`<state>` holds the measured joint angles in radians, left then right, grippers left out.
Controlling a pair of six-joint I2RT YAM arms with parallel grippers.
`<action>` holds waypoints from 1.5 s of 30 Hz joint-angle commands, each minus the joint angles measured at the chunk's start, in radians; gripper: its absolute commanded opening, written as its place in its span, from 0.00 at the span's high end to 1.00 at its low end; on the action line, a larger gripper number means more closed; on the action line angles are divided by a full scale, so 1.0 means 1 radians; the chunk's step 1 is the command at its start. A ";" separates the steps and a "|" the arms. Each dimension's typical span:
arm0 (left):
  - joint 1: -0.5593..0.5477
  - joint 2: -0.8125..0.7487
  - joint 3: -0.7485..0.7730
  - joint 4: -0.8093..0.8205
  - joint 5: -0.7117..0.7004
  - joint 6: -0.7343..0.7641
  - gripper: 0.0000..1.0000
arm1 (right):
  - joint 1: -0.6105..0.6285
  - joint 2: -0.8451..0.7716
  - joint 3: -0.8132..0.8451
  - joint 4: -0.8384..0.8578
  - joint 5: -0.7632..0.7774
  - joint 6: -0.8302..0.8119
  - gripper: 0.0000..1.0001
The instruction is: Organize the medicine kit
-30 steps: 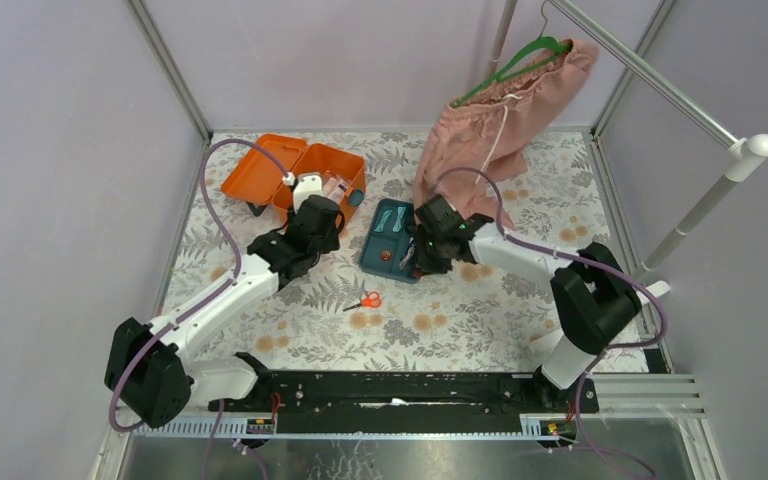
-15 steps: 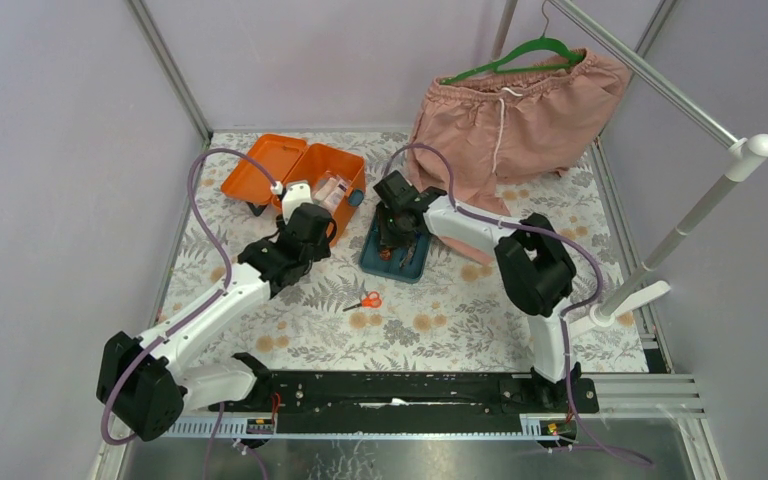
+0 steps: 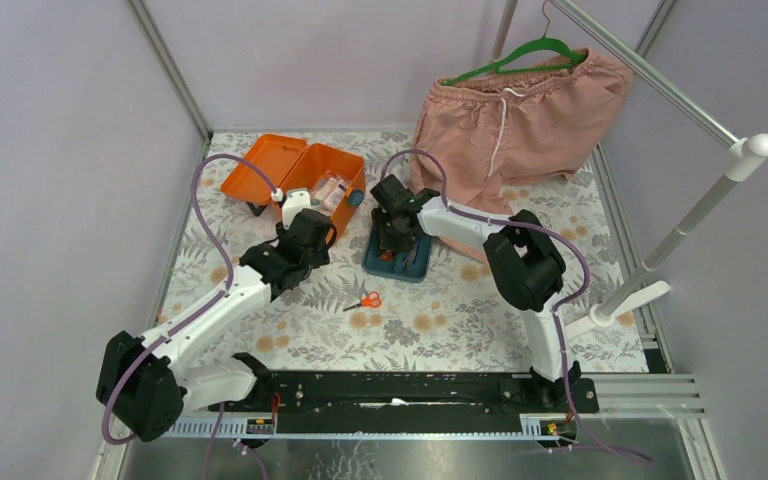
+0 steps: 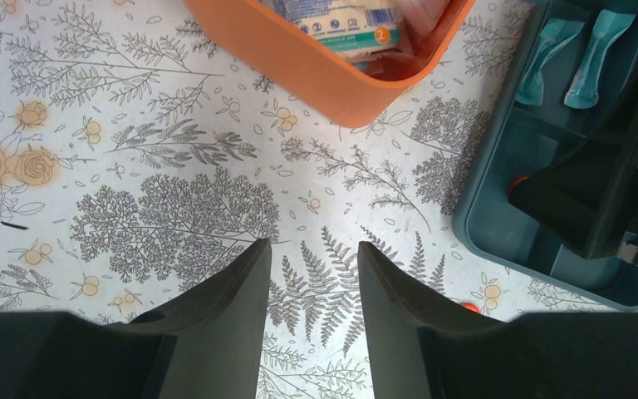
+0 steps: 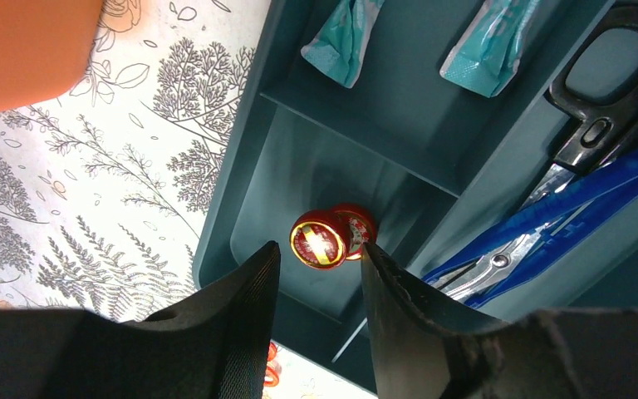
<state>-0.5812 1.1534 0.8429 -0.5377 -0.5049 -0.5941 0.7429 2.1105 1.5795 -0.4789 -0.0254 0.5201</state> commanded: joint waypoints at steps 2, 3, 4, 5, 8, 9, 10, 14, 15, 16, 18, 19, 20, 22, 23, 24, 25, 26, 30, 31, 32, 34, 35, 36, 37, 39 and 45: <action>0.008 -0.026 -0.024 0.006 0.002 -0.024 0.49 | 0.014 -0.058 0.033 0.007 -0.017 -0.009 0.50; 0.008 -0.025 -0.023 0.005 0.000 -0.025 0.49 | 0.018 -0.063 0.031 0.001 -0.006 -0.008 0.50; 0.009 -0.024 -0.021 0.004 0.000 -0.025 0.49 | 0.021 -0.069 0.029 -0.005 0.008 -0.010 0.50; 0.008 -0.024 -0.020 0.005 -0.002 -0.025 0.49 | 0.025 -0.083 0.024 -0.009 0.018 -0.011 0.50; 0.008 -0.031 -0.011 0.001 -0.015 -0.023 0.49 | 0.044 -0.130 -0.001 -0.014 0.058 -0.020 0.50; 0.008 -0.034 -0.008 -0.001 -0.022 -0.025 0.49 | 0.056 -0.148 -0.003 -0.022 0.075 -0.030 0.50; 0.008 -0.040 -0.005 -0.003 -0.030 -0.027 0.48 | 0.074 -0.167 -0.003 -0.034 0.098 -0.042 0.50; 0.008 -0.062 -0.004 -0.007 -0.057 -0.038 0.47 | 0.135 -0.231 0.008 -0.065 0.162 -0.076 0.49; 0.009 -0.069 -0.006 -0.007 -0.060 -0.041 0.47 | 0.136 -0.242 0.017 -0.068 0.164 -0.077 0.49; 0.008 -0.072 -0.008 -0.007 -0.062 -0.045 0.46 | 0.135 -0.247 0.035 -0.075 0.176 -0.084 0.49; 0.008 -0.076 -0.011 -0.007 -0.060 -0.045 0.46 | 0.135 -0.237 0.099 -0.096 0.217 -0.120 0.47; 0.007 -0.076 -0.011 -0.009 -0.058 -0.048 0.46 | 0.134 -0.218 0.150 -0.120 0.255 -0.150 0.46; 0.007 -0.075 -0.011 -0.010 -0.052 -0.051 0.46 | 0.132 -0.188 0.214 -0.155 0.298 -0.182 0.45; 0.008 -0.073 -0.009 -0.014 -0.043 -0.053 0.46 | 0.117 -0.105 0.365 -0.230 0.372 -0.252 0.44; 0.008 -0.073 -0.008 -0.016 -0.038 -0.054 0.46 | 0.105 -0.064 0.443 -0.259 0.384 -0.279 0.44; 0.008 -0.076 -0.007 -0.016 -0.035 -0.055 0.46 | 0.089 -0.024 0.508 -0.277 0.388 -0.302 0.44; 0.008 -0.078 -0.007 -0.016 -0.033 -0.055 0.46 | 0.074 0.023 0.569 -0.284 0.392 -0.321 0.44; 0.008 -0.080 -0.007 -0.017 -0.031 -0.056 0.46 | 0.054 0.059 0.622 -0.290 0.394 -0.336 0.44; 0.007 -0.095 -0.001 -0.035 -0.032 -0.058 0.46 | -0.037 0.171 0.821 -0.340 0.439 -0.357 0.44; 0.009 -0.100 -0.002 -0.035 -0.031 -0.059 0.46 | -0.057 0.181 0.838 -0.340 0.465 -0.359 0.44; 0.009 -0.105 -0.004 -0.036 -0.027 -0.059 0.45 | -0.072 0.181 0.843 -0.339 0.498 -0.358 0.44; 0.008 -0.110 -0.008 -0.037 -0.022 -0.060 0.46 | -0.101 0.156 0.812 -0.343 0.567 -0.345 0.43; 0.008 -0.112 -0.008 -0.039 -0.021 -0.059 0.46 | -0.113 0.128 0.778 -0.345 0.601 -0.338 0.42; 0.008 -0.112 -0.008 -0.041 -0.021 -0.059 0.45 | -0.123 0.091 0.729 -0.343 0.630 -0.333 0.42; 0.008 -0.111 -0.010 -0.041 -0.020 -0.060 0.45 | -0.130 0.048 0.679 -0.343 0.669 -0.327 0.42; 0.008 -0.106 -0.011 -0.038 -0.023 -0.051 0.45 | -0.139 -0.055 0.558 -0.342 0.735 -0.320 0.41; 0.009 -0.061 0.015 -0.019 -0.033 -0.019 0.45 | -0.157 -0.422 0.202 -0.362 0.858 -0.263 0.37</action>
<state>-0.5812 1.0664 0.8280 -0.5697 -0.5228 -0.6357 0.5877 1.9827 1.9160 -0.8169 0.6704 0.2108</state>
